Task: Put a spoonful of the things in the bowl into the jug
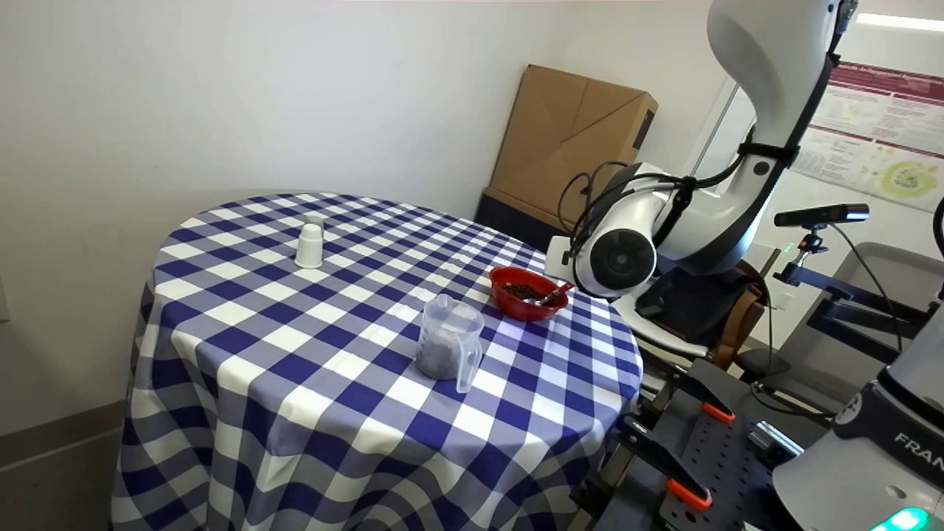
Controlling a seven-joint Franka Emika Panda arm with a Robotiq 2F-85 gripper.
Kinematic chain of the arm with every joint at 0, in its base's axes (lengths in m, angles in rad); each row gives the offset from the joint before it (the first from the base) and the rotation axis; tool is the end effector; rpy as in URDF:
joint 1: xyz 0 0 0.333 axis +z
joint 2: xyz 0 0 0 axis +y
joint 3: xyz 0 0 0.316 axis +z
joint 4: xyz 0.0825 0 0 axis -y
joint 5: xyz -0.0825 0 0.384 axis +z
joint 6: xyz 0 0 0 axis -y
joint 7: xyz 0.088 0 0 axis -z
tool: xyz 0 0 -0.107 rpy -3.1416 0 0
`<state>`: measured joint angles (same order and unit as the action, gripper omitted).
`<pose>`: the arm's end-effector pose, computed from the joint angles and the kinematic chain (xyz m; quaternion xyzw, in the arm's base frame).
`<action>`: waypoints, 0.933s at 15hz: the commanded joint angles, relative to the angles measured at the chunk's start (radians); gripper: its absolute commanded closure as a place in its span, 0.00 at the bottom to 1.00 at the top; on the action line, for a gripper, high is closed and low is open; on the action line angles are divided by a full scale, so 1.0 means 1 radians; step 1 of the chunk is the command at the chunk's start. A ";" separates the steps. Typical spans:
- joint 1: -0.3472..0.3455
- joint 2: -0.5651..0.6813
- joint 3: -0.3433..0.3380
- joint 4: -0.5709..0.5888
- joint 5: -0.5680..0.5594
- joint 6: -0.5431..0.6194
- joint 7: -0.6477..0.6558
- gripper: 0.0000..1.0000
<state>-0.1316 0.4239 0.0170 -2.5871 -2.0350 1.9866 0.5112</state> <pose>0.3719 -0.0978 0.0977 0.6478 0.5067 -0.1504 0.5486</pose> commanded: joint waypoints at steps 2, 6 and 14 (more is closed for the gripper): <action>0.000 -0.026 0.031 0.029 0.164 0.086 -0.119 0.95; 0.010 -0.033 0.035 0.051 0.268 0.119 -0.175 0.95; 0.017 -0.040 0.038 0.097 0.475 0.179 -0.286 0.95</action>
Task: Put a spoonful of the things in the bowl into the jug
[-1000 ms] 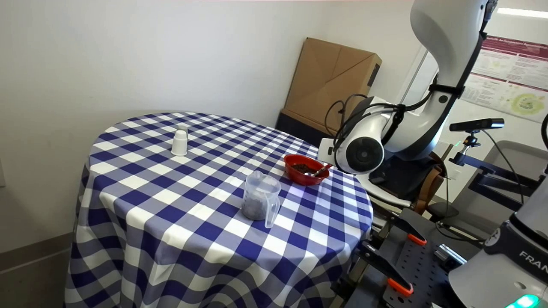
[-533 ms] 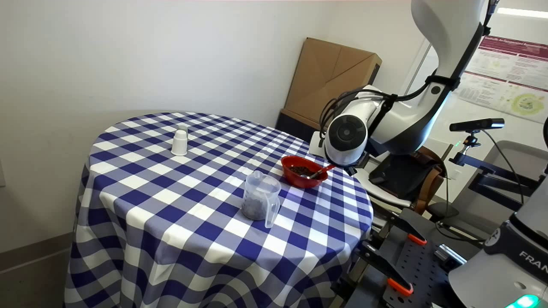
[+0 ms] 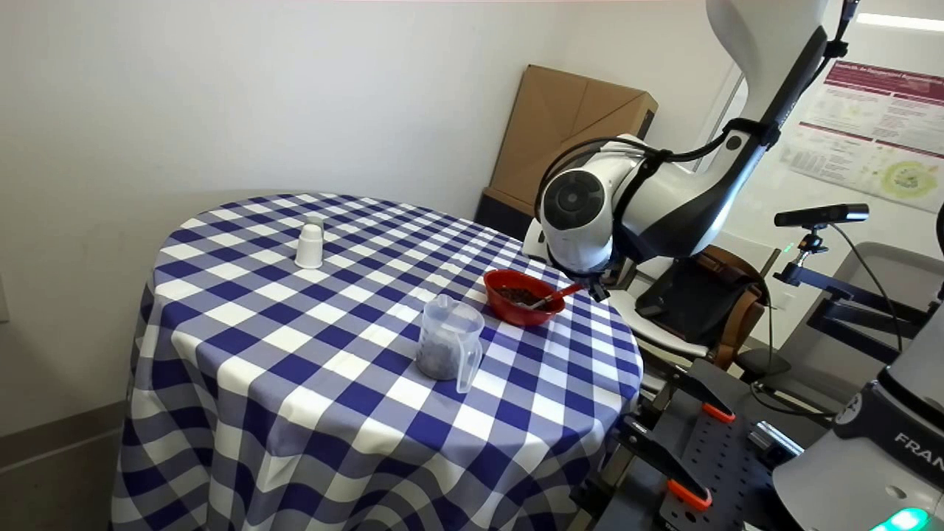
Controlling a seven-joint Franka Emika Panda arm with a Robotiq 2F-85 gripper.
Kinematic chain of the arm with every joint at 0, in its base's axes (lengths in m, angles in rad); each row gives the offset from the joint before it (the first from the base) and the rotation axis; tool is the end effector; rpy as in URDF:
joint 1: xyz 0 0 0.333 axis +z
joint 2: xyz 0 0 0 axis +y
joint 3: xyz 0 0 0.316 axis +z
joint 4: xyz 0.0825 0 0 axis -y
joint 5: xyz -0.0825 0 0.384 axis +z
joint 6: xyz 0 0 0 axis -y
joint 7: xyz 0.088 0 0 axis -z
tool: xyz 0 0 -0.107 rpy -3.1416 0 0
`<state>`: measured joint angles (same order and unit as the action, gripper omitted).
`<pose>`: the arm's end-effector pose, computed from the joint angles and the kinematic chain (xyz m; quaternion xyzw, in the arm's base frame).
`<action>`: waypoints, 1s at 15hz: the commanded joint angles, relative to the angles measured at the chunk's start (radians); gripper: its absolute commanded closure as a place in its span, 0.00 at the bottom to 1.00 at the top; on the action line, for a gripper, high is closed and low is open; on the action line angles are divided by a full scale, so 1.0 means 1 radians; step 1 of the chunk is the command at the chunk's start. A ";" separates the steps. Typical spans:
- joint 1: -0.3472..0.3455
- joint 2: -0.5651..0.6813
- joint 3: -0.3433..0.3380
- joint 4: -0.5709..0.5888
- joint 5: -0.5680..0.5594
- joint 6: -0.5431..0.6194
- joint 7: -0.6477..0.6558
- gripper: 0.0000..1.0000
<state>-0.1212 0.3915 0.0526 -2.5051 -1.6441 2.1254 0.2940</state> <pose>0.4011 -0.0694 0.1140 0.7327 0.4684 -0.2014 0.4507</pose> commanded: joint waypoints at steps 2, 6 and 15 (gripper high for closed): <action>0.010 -0.006 0.003 0.032 0.156 0.054 -0.104 0.95; 0.019 -0.003 0.006 0.059 0.292 0.071 -0.169 0.95; 0.040 -0.009 0.002 0.099 0.510 0.089 -0.272 0.95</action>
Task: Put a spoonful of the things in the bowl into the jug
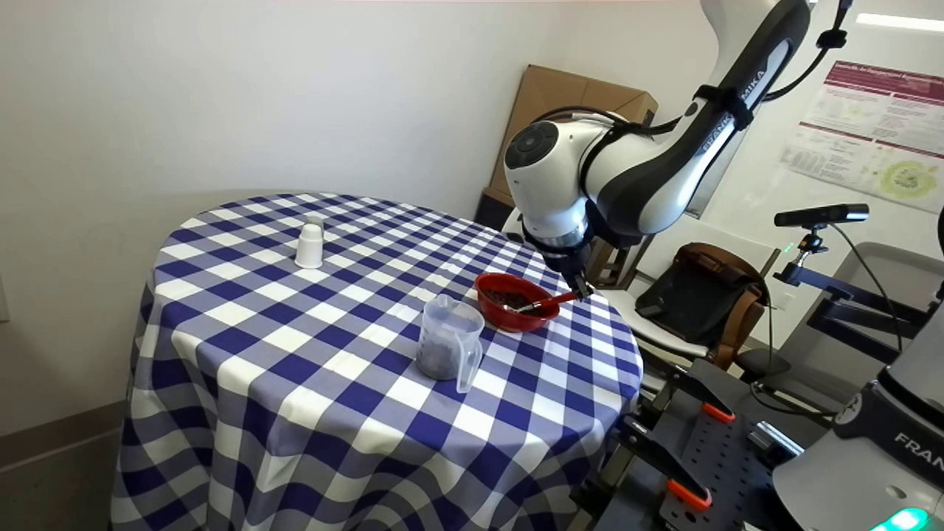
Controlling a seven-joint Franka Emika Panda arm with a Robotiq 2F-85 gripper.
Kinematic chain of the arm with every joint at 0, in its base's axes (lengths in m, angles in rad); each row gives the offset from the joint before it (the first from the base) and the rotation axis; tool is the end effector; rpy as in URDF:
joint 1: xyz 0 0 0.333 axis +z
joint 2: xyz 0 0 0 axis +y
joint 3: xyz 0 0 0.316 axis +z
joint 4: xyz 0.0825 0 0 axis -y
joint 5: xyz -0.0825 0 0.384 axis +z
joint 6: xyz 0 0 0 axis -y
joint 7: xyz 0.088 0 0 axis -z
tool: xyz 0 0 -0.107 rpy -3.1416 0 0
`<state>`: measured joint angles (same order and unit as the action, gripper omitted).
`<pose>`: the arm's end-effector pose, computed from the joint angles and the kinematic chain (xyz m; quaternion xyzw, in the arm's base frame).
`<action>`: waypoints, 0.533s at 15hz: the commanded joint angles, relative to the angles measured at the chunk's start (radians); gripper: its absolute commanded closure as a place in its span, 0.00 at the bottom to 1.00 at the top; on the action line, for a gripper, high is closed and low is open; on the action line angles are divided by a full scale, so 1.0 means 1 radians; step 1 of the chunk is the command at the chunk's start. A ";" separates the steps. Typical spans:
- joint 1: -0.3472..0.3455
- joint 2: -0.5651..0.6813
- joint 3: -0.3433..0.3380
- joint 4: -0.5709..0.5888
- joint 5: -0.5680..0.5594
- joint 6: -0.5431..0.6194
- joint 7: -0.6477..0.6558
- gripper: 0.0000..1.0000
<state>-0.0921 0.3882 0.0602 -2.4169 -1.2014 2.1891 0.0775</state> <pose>0.4312 -0.0448 0.1280 0.8146 0.4089 -0.2378 0.3357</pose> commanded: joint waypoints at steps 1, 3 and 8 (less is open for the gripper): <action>0.013 -0.007 -0.005 0.016 0.086 0.027 -0.066 0.95; 0.016 -0.009 -0.005 0.024 0.122 0.030 -0.087 0.95; 0.014 -0.009 -0.011 0.037 0.214 0.036 -0.131 0.95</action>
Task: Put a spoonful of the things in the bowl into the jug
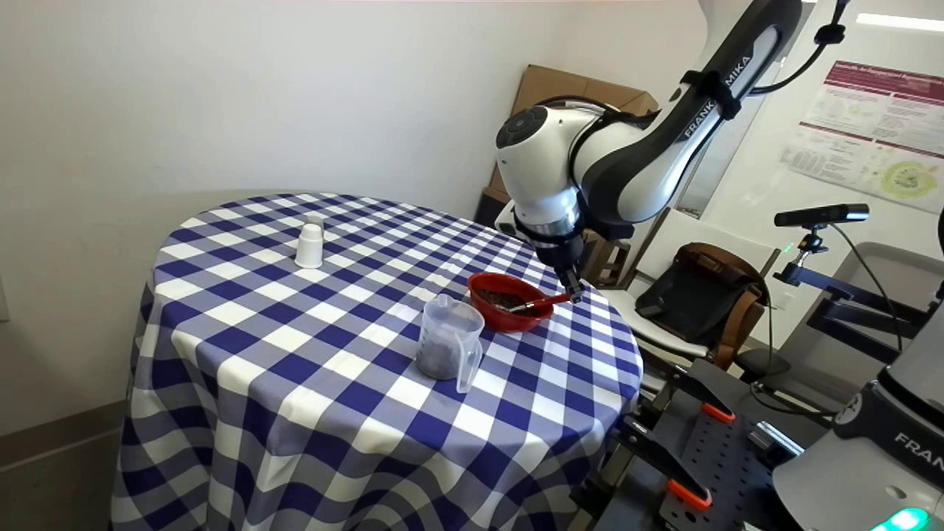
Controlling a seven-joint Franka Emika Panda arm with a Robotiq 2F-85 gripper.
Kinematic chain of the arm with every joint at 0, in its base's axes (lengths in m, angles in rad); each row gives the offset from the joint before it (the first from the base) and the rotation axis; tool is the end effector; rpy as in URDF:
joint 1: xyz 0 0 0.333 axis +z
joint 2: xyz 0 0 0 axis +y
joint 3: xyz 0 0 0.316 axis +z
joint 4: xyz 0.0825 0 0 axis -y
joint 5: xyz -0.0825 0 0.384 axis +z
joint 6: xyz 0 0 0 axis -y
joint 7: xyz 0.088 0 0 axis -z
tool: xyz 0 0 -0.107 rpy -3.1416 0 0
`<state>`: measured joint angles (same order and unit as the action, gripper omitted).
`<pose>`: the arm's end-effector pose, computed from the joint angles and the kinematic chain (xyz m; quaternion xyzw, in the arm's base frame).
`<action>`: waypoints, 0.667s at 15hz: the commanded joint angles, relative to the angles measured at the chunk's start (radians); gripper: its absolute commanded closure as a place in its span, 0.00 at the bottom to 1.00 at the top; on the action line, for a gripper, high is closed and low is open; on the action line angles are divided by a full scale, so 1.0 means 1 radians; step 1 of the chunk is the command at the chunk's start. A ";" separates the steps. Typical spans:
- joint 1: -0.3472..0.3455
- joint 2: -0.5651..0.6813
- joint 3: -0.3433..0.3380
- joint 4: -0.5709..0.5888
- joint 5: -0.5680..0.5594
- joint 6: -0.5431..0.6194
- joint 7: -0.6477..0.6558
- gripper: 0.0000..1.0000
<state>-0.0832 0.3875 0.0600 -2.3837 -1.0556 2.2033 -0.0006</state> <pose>0.4438 -0.0376 0.1347 0.8382 0.3909 -0.2414 0.2939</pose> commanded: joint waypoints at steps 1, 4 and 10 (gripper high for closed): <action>0.004 -0.009 -0.012 0.005 0.090 0.023 -0.059 0.95; 0.001 -0.015 -0.014 0.007 0.160 0.028 -0.087 0.95; -0.003 -0.035 -0.032 0.016 0.278 0.048 -0.142 0.95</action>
<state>-0.0854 0.3699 0.0486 -2.3687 -0.8336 2.2235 -0.0898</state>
